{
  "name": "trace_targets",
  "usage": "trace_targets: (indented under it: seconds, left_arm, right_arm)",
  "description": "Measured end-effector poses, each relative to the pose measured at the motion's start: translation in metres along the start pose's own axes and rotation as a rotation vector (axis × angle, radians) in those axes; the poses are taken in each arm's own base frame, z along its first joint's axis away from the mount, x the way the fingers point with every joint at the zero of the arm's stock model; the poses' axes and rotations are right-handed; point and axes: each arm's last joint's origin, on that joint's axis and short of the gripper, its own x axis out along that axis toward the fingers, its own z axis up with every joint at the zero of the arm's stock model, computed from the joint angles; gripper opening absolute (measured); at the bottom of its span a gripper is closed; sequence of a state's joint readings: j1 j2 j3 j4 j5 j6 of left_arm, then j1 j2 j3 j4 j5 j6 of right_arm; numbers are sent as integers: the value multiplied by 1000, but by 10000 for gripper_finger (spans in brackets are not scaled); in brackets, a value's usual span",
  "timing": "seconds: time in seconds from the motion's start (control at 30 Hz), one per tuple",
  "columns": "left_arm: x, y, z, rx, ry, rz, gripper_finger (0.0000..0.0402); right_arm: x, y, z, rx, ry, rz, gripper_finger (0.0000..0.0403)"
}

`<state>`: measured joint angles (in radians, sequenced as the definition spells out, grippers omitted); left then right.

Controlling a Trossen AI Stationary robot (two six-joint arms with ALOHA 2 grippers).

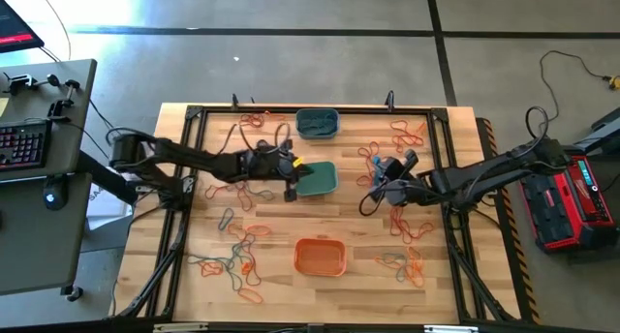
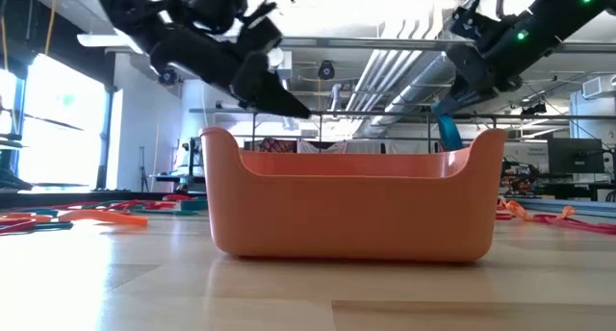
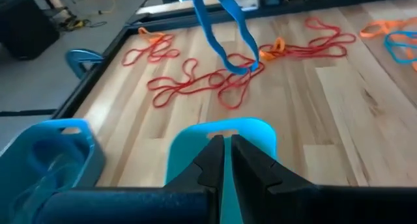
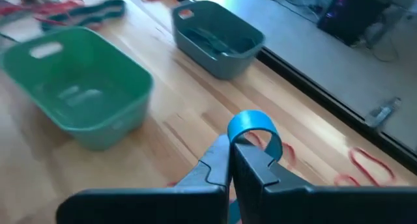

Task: Sort rubber bands into baskets
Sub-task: Put the blue rubber band into the blue bin

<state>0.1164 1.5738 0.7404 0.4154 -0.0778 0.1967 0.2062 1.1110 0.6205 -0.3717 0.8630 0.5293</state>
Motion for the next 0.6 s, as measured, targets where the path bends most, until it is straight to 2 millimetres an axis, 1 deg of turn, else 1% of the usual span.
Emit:
trace_targets:
  seconds: [0.17, 0.53, 0.6]
  left_arm:
    - [23, -11, 4, 89, 18, -21, 38]
    - [57, -31, 23, 191, -4, -27, 129]
    - [64, -33, 29, 193, -11, 8, 140]
  right_arm:
    - [-1, 4, 9, 19, -65, 37, 0]
    - [-18, -3, 37, 114, -255, 112, 0]
    - [-22, -5, 43, 125, -295, 128, 0]
